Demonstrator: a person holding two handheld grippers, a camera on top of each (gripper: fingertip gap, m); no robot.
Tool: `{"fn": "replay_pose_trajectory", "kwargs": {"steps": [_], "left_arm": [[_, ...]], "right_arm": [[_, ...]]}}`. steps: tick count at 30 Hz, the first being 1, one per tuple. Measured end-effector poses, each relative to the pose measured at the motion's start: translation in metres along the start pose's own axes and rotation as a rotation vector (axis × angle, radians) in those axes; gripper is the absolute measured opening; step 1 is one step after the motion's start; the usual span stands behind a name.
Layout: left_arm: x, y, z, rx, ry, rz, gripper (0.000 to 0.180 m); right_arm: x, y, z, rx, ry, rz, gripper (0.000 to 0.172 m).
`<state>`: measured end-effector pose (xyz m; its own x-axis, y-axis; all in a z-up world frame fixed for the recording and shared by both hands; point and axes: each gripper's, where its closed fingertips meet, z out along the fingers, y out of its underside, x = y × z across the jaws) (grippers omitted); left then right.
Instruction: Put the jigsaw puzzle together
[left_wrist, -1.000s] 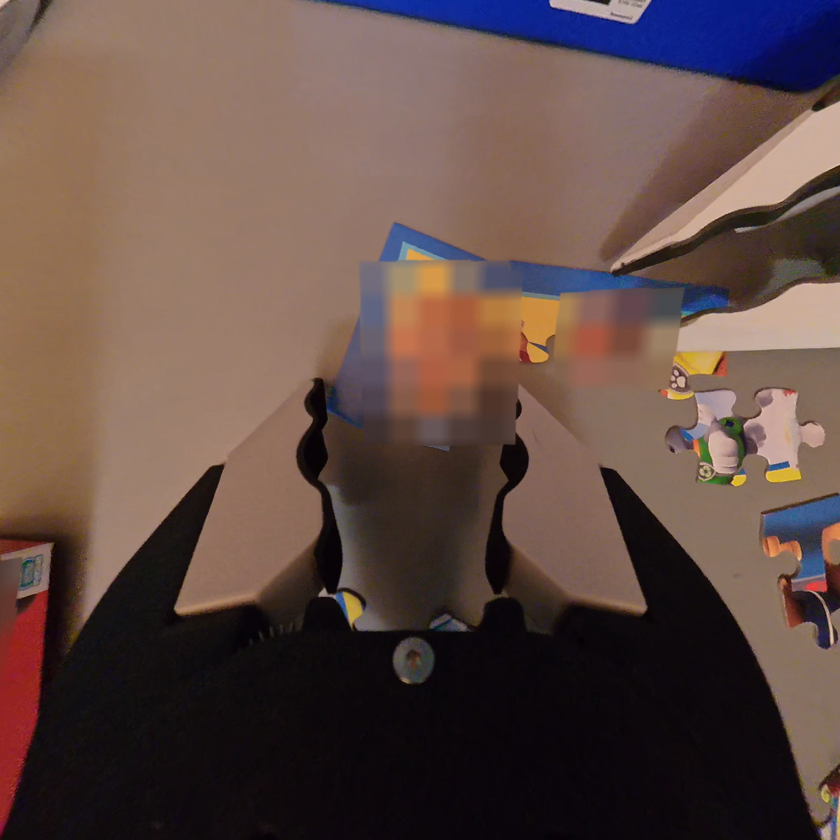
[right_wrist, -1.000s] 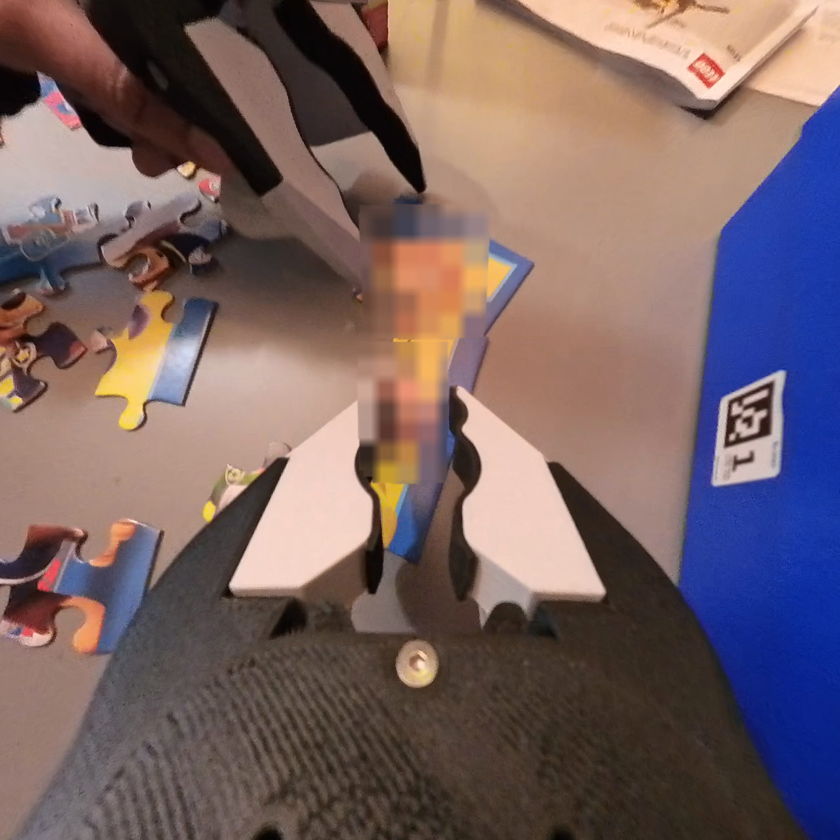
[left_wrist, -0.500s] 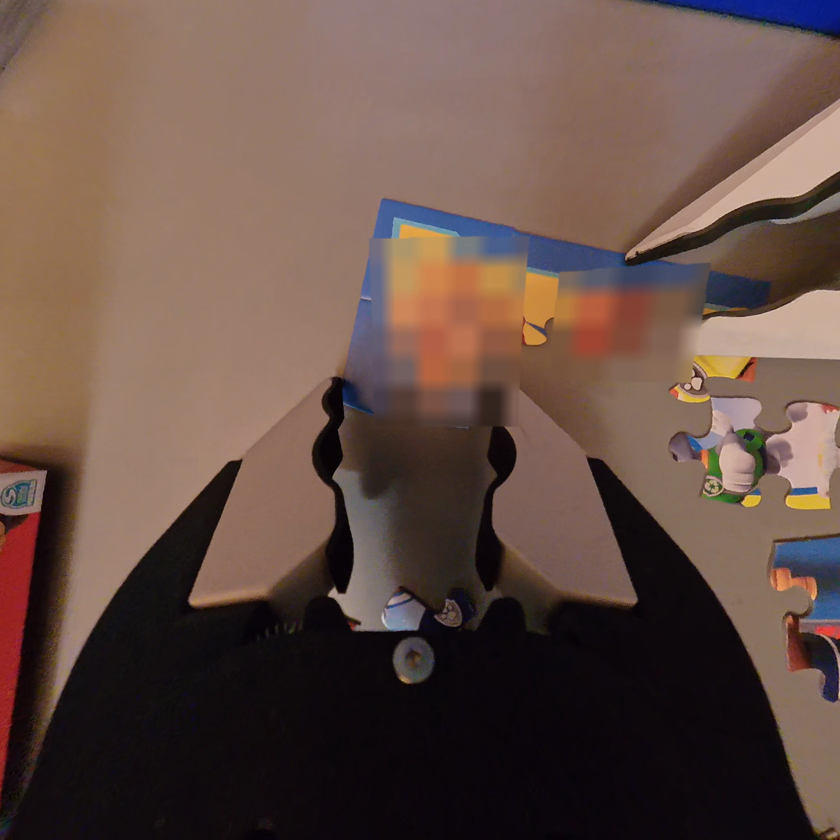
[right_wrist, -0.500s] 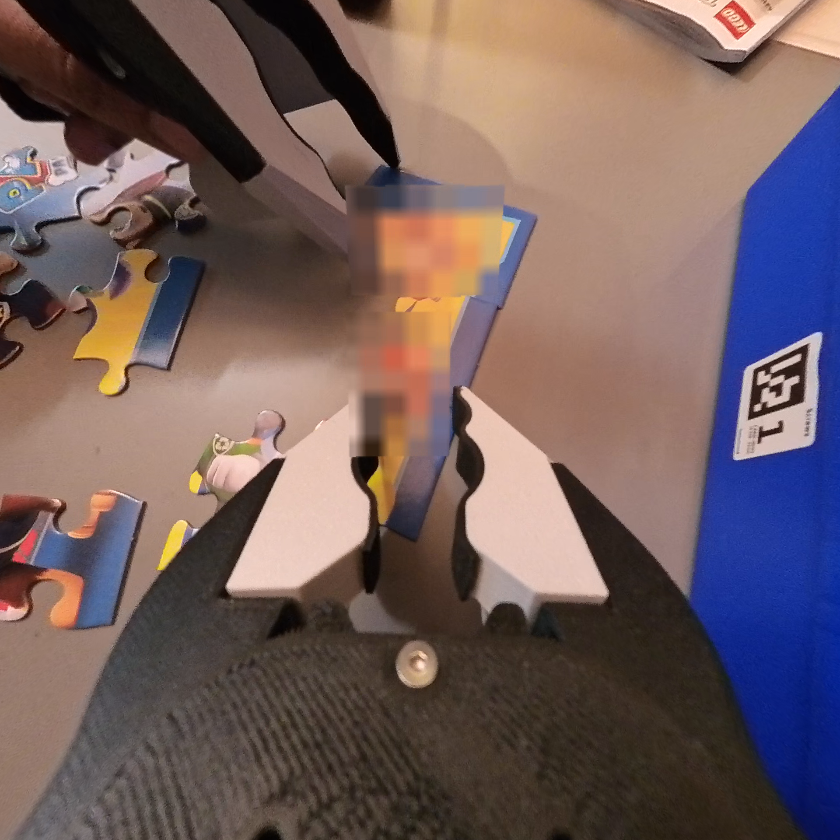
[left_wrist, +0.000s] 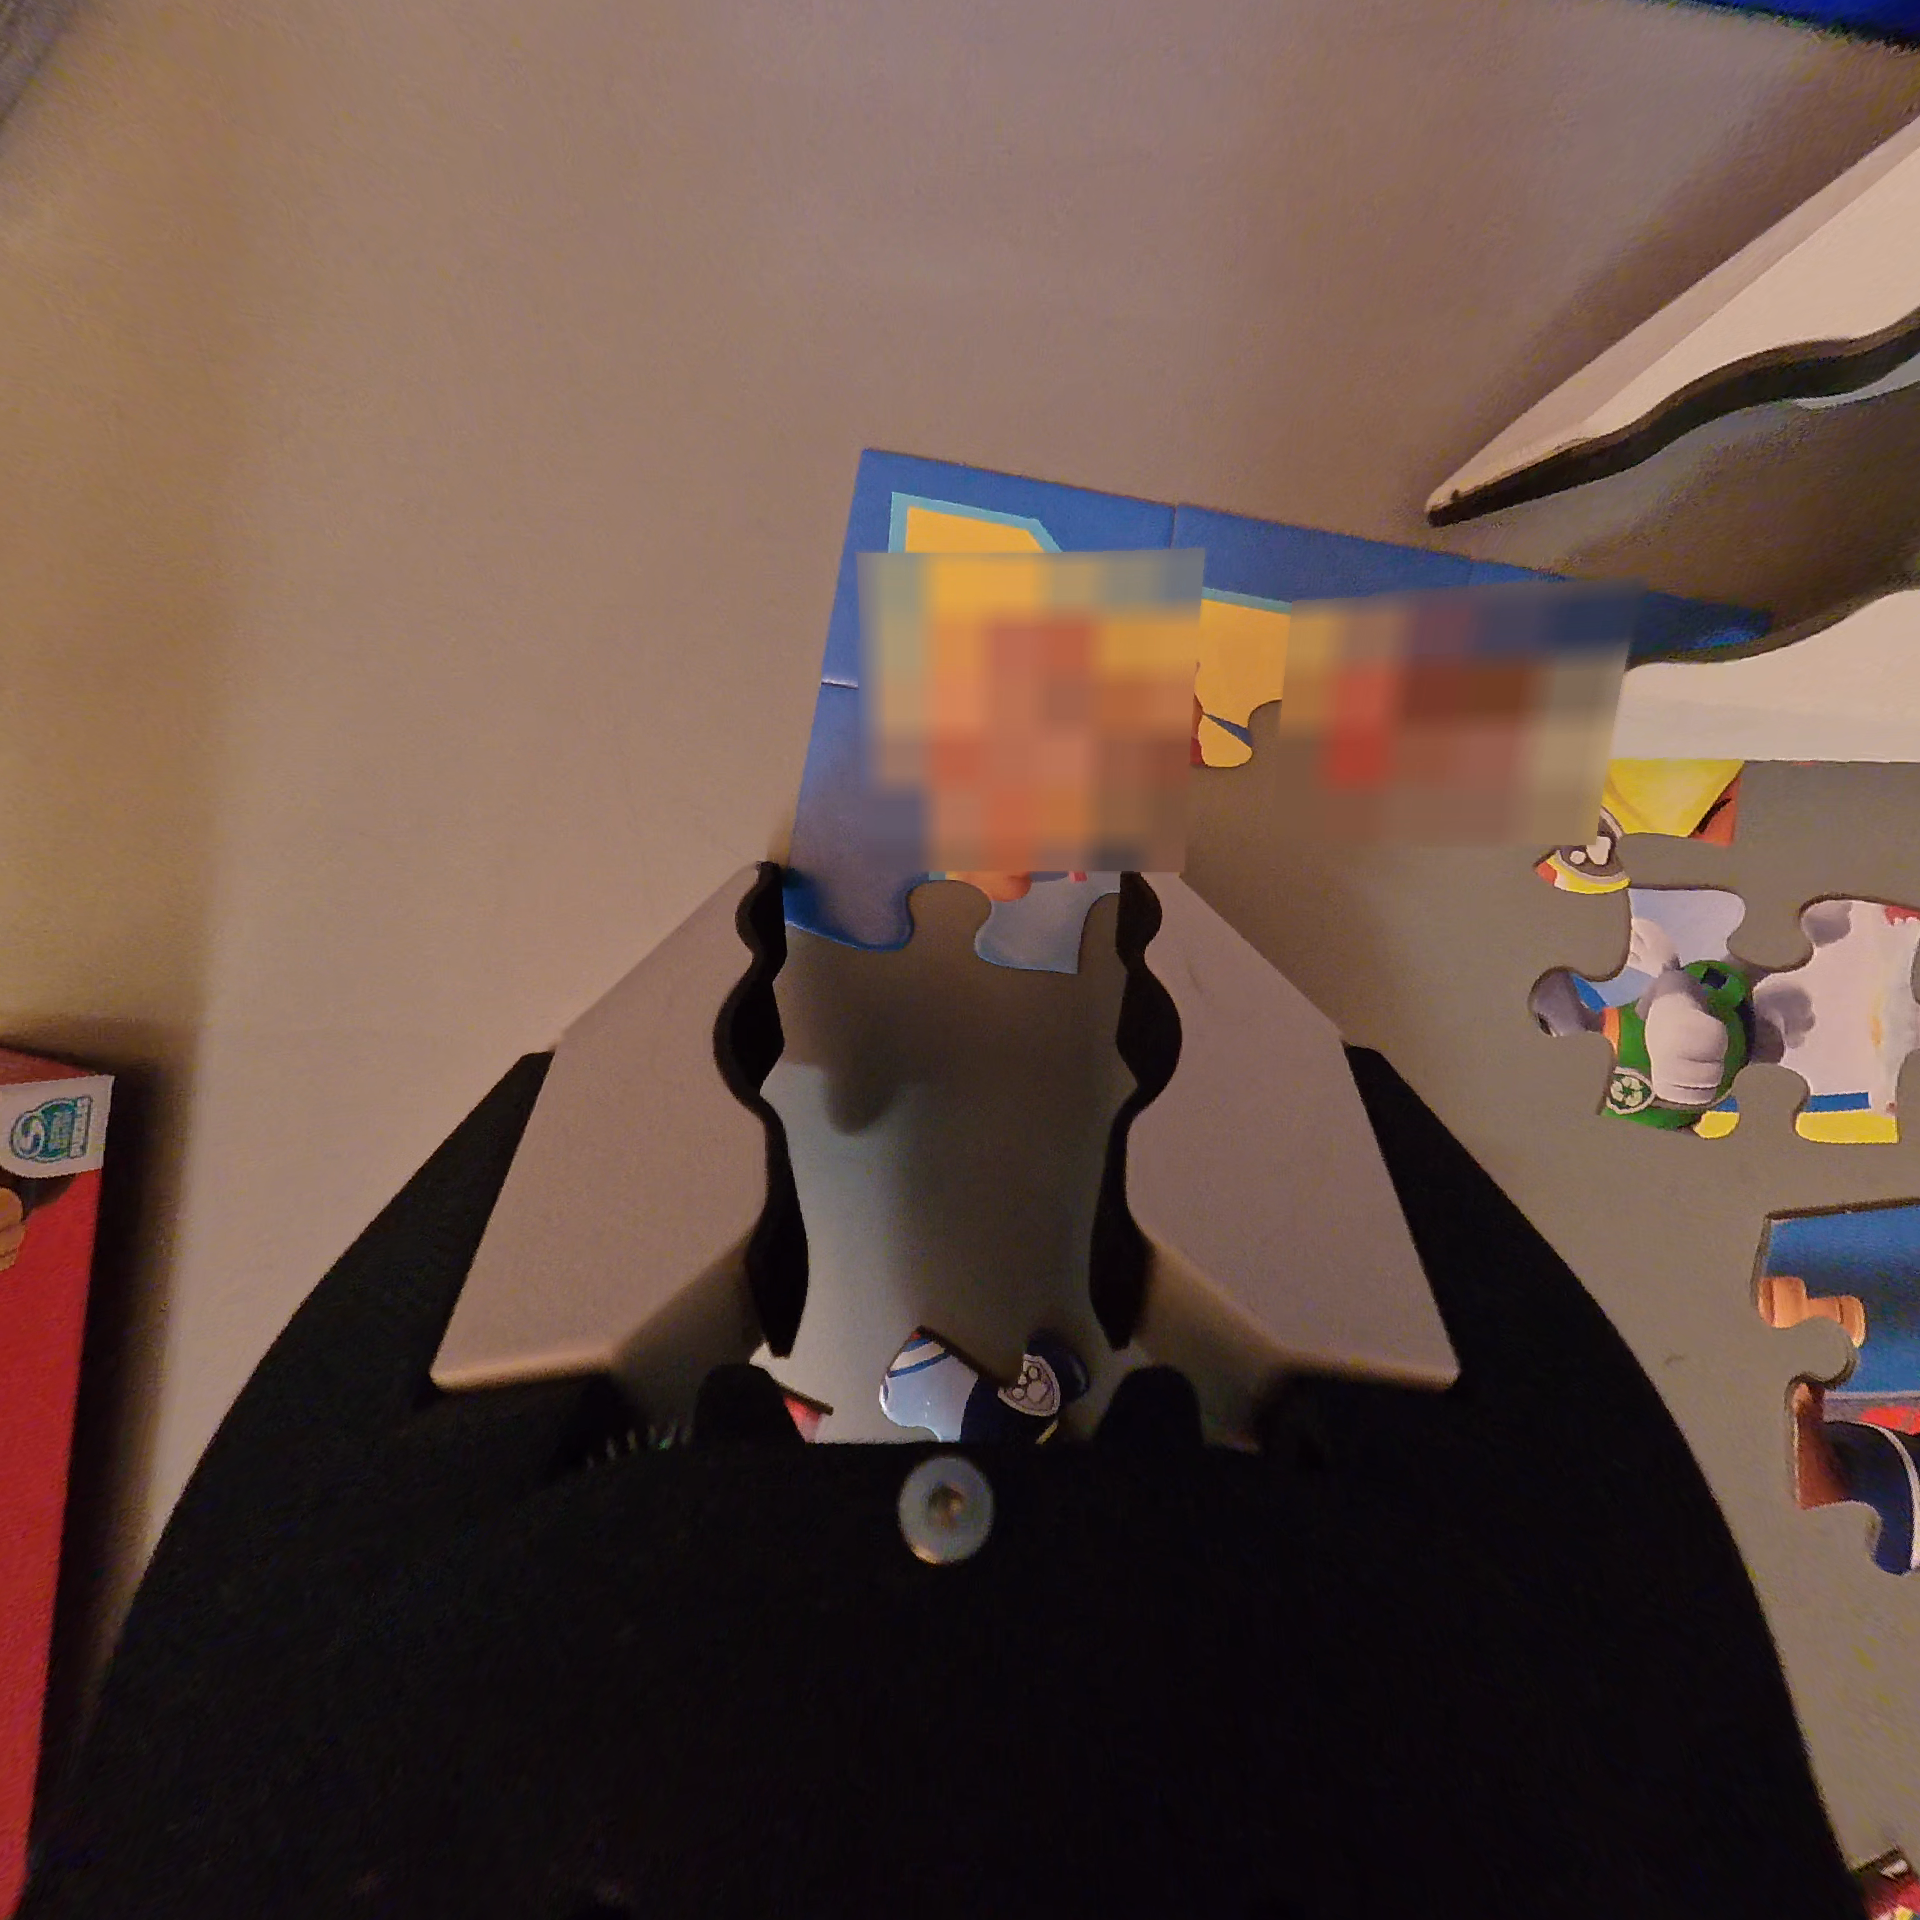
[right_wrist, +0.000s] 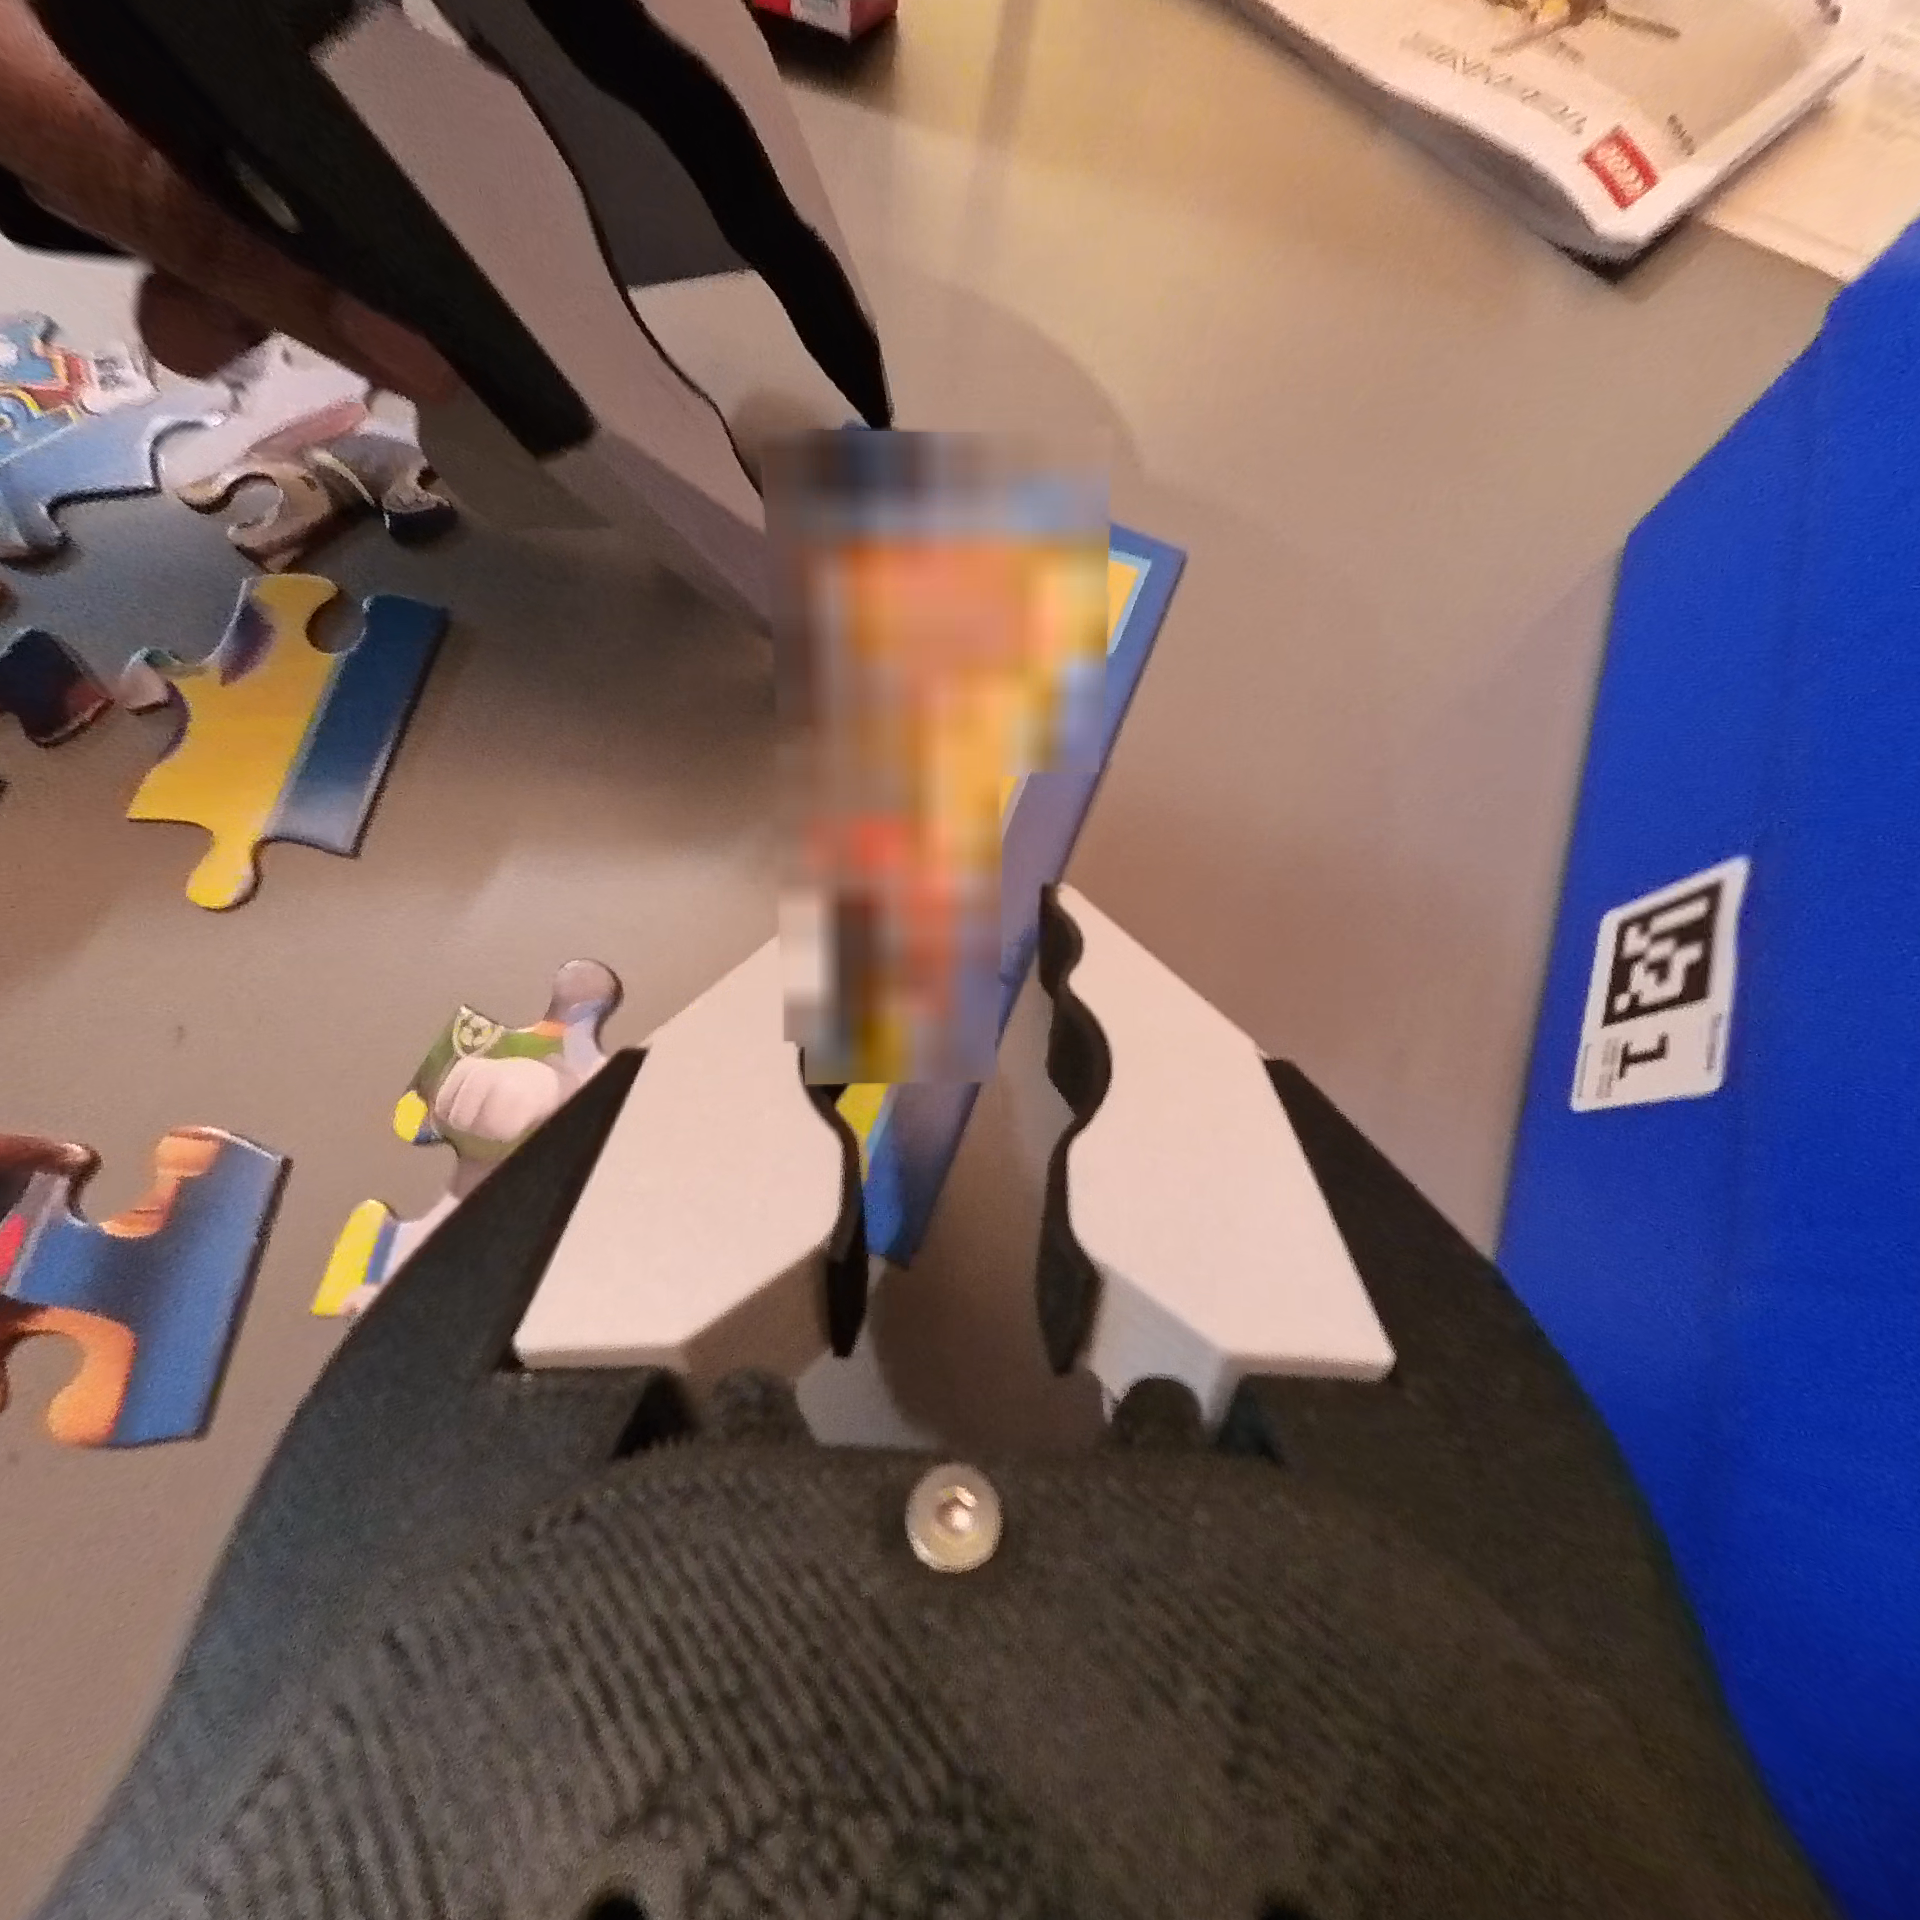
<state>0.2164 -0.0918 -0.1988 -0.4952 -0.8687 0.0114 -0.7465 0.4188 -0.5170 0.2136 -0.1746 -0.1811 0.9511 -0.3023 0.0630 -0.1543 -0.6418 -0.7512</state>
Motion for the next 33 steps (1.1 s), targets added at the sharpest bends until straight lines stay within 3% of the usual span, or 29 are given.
{"fn": "replay_pose_trajectory", "kwargs": {"steps": [5,10,16,21,26,30,33], "left_arm": [[0.0,0.0,0.0,-0.001,0.001,0.0,0.064],[0.0,0.0,0.0,0.001,0.0,-0.003,0.064],[0.0,0.0,0.0,-0.004,0.004,0.004,0.064],[0.0,0.0,0.0,-0.008,0.005,0.006,0.064],[0.0,0.0,0.001,-0.008,0.006,0.007,0.064],[-0.002,0.0,0.0,0.003,-0.017,0.006,0.069],[-0.004,0.003,-0.005,0.01,-0.051,0.017,0.071]], "right_arm": [[0.015,-0.031,0.017,0.062,0.007,0.011,0.0],[0.015,-0.028,0.046,-0.038,-0.054,0.038,0.0],[0.015,-0.025,0.048,-0.031,-0.112,0.119,0.0],[0.011,-0.036,0.034,0.043,-0.138,0.151,0.0],[0.01,-0.013,0.033,-0.044,-0.089,0.098,0.0],[0.011,-0.019,0.019,0.032,-0.026,0.066,0.0],[0.003,-0.007,0.011,0.004,-0.011,0.04,0.0]]}}
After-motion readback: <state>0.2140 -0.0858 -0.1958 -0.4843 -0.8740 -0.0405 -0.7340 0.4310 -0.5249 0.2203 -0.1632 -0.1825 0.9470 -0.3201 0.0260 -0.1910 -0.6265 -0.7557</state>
